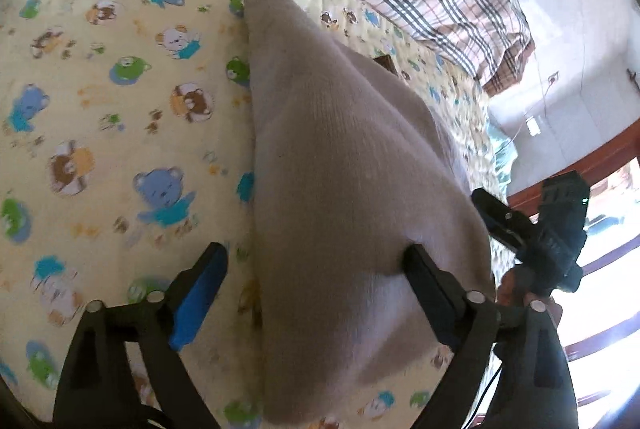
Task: Fold small clothes
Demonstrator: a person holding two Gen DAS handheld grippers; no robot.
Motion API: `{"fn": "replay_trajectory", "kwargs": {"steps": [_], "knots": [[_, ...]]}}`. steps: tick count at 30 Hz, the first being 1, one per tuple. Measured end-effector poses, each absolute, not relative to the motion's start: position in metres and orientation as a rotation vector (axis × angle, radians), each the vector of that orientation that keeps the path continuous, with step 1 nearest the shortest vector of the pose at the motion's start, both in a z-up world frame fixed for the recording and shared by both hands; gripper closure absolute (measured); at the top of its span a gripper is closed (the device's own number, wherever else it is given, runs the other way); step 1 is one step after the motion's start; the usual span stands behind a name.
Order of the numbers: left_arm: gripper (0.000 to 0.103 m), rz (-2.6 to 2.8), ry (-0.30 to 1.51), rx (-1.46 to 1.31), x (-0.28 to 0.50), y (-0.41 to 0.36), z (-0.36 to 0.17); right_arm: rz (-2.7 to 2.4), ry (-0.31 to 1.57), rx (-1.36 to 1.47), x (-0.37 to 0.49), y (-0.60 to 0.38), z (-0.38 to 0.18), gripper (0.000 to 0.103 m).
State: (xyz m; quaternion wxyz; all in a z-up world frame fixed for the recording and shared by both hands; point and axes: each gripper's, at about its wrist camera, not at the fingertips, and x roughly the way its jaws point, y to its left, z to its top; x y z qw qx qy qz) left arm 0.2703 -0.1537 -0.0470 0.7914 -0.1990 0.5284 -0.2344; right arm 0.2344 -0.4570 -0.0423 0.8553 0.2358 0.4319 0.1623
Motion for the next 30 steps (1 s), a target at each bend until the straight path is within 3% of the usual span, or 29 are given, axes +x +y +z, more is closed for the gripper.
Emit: {"fn": "replay_trajectory", "kwargs": {"steps": [5,7,8,9,10,13,23,30], "knots": [[0.014,-0.544,1.134,-0.525,0.295,-0.158,-0.069,0.417,0.977,0.554,0.267,-0.463,-0.068,0.029],[0.033,-0.564,1.133,-0.551,0.302,-0.162,-0.074,0.451,0.984,0.575,0.273,-0.461,-0.077,0.033],[0.036,-0.56,1.142,-0.561,0.304,-0.163,-0.077,0.478,0.979,0.598,0.275,-0.46,-0.081,0.05],[0.046,-0.566,1.137,-0.563,0.305,-0.163,-0.077,0.524,0.987,0.651,0.276,-0.459,-0.087,0.06],[0.053,-0.579,1.127,-0.558,0.304,-0.163,-0.075,0.531,0.996,0.689,0.276,-0.458,-0.09,0.062],[0.061,-0.607,1.091,-0.513,0.29,-0.158,-0.055,0.526,0.968,0.728,0.267,-0.453,-0.082,0.071],[0.062,-0.534,0.951,-0.503,0.204,-0.039,0.011,0.757,0.884,0.724,0.233,-0.359,-0.026,0.074],[0.062,-0.421,0.926,-0.47,0.158,0.047,0.009,0.928,0.921,0.707,0.232,-0.253,-0.041,0.074]]}}
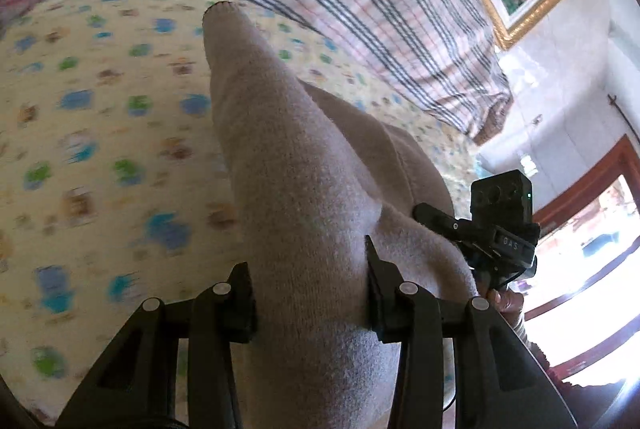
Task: Fold small clothes
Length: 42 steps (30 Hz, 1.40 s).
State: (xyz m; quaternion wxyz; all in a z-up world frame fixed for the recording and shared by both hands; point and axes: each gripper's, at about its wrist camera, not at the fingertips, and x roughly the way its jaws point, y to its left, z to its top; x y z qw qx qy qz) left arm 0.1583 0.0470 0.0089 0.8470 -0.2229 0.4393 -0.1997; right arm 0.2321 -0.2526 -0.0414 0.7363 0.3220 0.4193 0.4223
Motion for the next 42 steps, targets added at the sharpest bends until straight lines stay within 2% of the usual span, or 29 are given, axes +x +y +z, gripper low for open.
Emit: {"fn": "replay_trajectory", "kwargs": {"steps": [5,8,10,12,14,16,20,22,23,24,27,31,35,38,42], "knots": [[0.059,-0.366,0.966,-0.494,0.148,0.078,-0.029,0.934,1.005,0.68,0.234,-0.211,-0.068,0.074],[0.051,-0.359,0.955,-0.538,0.144,0.087,-0.036,0.871,1.039,0.645,0.237,-0.207,-0.079,0.067],[0.045,-0.343,0.952,-0.543,0.142,0.089,-0.035,0.85,1.051,0.644,0.238,-0.21,-0.077,0.062],[0.044,-0.317,0.952,-0.532,0.137,0.093,-0.029,0.811,1.059,0.625,0.237,-0.214,-0.072,0.054],[0.044,-0.286,0.931,-0.511,0.133,0.098,-0.018,0.751,1.043,0.6,0.237,-0.222,-0.063,0.052],[0.039,-0.237,0.911,-0.5,0.14,0.096,-0.006,0.716,0.983,0.593,0.236,-0.234,-0.049,0.052],[0.039,-0.159,0.87,-0.486,0.157,0.103,0.01,0.68,0.926,0.595,0.245,-0.244,-0.036,0.052],[0.039,-0.134,0.878,-0.463,0.169,0.1,0.009,0.664,0.951,0.57,0.253,-0.236,-0.039,0.054],[0.04,-0.12,0.892,-0.45,0.176,0.097,0.007,0.653,0.966,0.554,0.259,-0.23,-0.043,0.065],[0.042,-0.103,0.92,-0.414,0.183,0.092,0.003,0.662,0.977,0.548,0.262,-0.224,-0.046,0.08],[0.056,-0.07,0.944,-0.319,0.192,0.08,-0.001,0.668,0.967,0.499,0.269,-0.207,-0.043,0.094],[0.057,-0.004,0.966,-0.189,0.197,0.067,-0.014,0.672,0.878,0.493,0.281,-0.203,-0.021,0.094],[0.053,0.004,0.972,-0.138,0.196,0.063,-0.028,0.583,0.97,0.314,0.295,-0.18,-0.048,0.094],[0.053,0.001,0.977,-0.15,0.193,0.065,-0.021,0.579,0.985,0.306,0.291,-0.182,-0.062,0.093],[0.055,0.002,0.937,-0.138,0.169,0.063,0.003,0.547,0.979,0.339,0.272,-0.202,-0.04,0.089]]}}
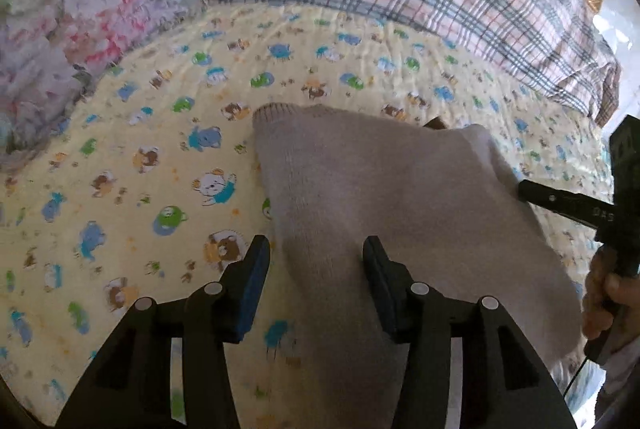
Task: Fold small clothes
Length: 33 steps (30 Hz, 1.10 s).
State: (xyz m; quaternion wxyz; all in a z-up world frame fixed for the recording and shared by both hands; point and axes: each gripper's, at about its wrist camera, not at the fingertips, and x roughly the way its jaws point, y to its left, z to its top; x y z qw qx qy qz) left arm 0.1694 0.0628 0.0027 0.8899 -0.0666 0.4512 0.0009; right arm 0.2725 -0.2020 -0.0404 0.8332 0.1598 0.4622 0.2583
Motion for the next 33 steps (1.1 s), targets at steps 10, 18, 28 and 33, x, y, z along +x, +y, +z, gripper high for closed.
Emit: {"fn": "replay_trajectory", "kwargs": {"steps": [10,18,28,33], "knots": [[0.054,-0.038,0.927,-0.186,0.094,0.045,0.017,0.658,0.888,0.429,0.176,-0.221,0.0,0.089],[0.042,-0.044,0.961,-0.134,0.075,0.045,-0.012,0.549,1.012,0.289,0.139,-0.211,-0.043,0.094],[0.04,-0.093,0.92,-0.138,0.068,0.055,-0.018,0.522,0.994,0.331,0.125,-0.222,-0.063,0.098],[0.04,-0.081,0.901,-0.183,0.047,0.062,-0.008,0.476,0.975,0.339,0.109,-0.232,-0.054,0.092]]}}
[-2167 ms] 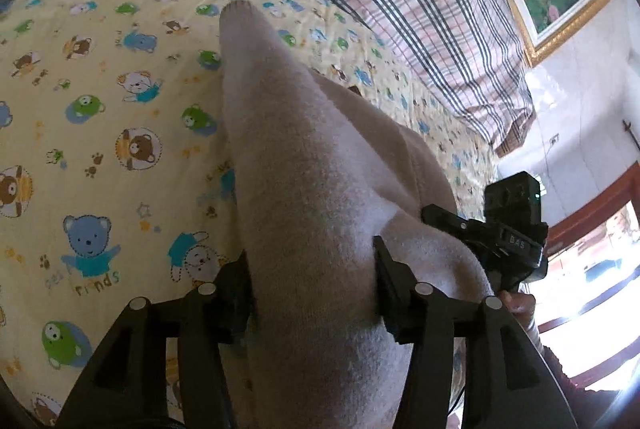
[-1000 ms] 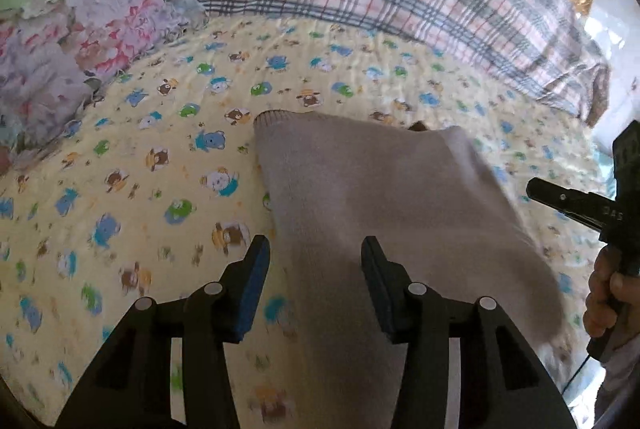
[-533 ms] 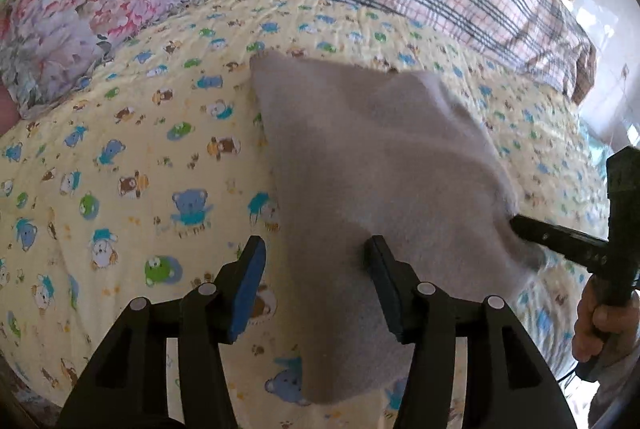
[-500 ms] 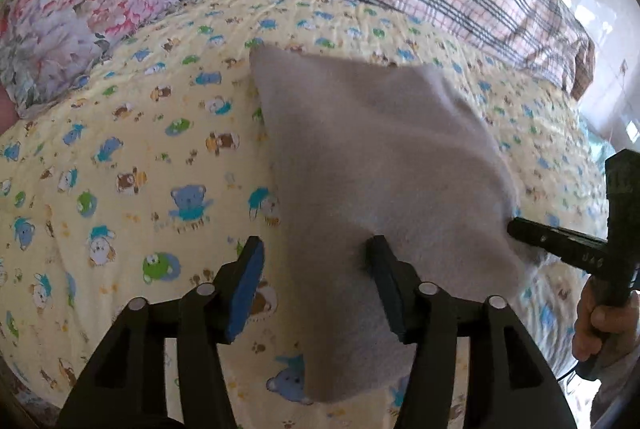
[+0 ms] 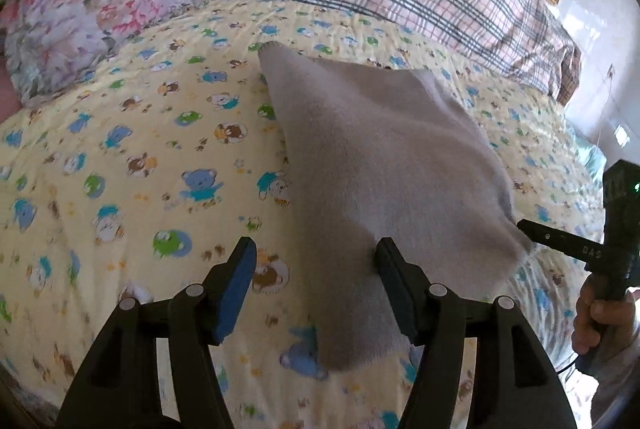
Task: Fold small clothes
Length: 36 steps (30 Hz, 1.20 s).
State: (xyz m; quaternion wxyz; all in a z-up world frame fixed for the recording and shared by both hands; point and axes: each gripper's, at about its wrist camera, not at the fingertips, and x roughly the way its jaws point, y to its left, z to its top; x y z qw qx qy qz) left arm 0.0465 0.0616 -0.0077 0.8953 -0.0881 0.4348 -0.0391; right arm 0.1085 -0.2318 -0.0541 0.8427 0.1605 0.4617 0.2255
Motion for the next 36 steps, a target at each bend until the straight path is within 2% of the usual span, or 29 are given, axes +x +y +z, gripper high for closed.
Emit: {"fn": "replay_trajectory", "kwargs": {"steps": [5,10,13,15,18,25,28,33,36], "knots": [[0.04,-0.045,0.889,-0.24,0.021,0.068,-0.004,0.467,0.95,0.363,0.089,-0.241,-0.043,0.092],[0.031,-0.022,0.879,-0.259,0.0,0.065,-0.007,0.489,0.917,0.374,0.069,-0.241,-0.032,0.091],[0.029,-0.019,0.87,-0.247,-0.011,0.059,-0.008,0.505,0.907,0.372,0.06,-0.237,-0.028,0.08],[0.028,-0.024,0.865,-0.226,-0.018,0.053,-0.007,0.511,0.893,0.362,0.052,-0.235,-0.025,0.065],[0.023,-0.024,0.857,-0.208,-0.029,0.047,-0.007,0.522,0.869,0.344,0.038,-0.231,-0.022,0.064],[0.021,-0.035,0.864,-0.159,-0.045,0.037,-0.014,0.542,0.891,0.318,0.013,-0.225,-0.034,0.063],[0.021,-0.025,0.867,-0.144,-0.052,0.035,-0.018,0.545,0.898,0.293,0.004,-0.221,-0.04,0.056],[0.019,-0.002,0.867,-0.08,-0.064,0.031,-0.027,0.548,0.864,0.235,-0.009,-0.214,-0.04,0.037],[0.019,0.006,0.873,-0.059,-0.07,0.03,-0.033,0.544,0.835,0.197,-0.014,-0.209,-0.036,0.03]]}}
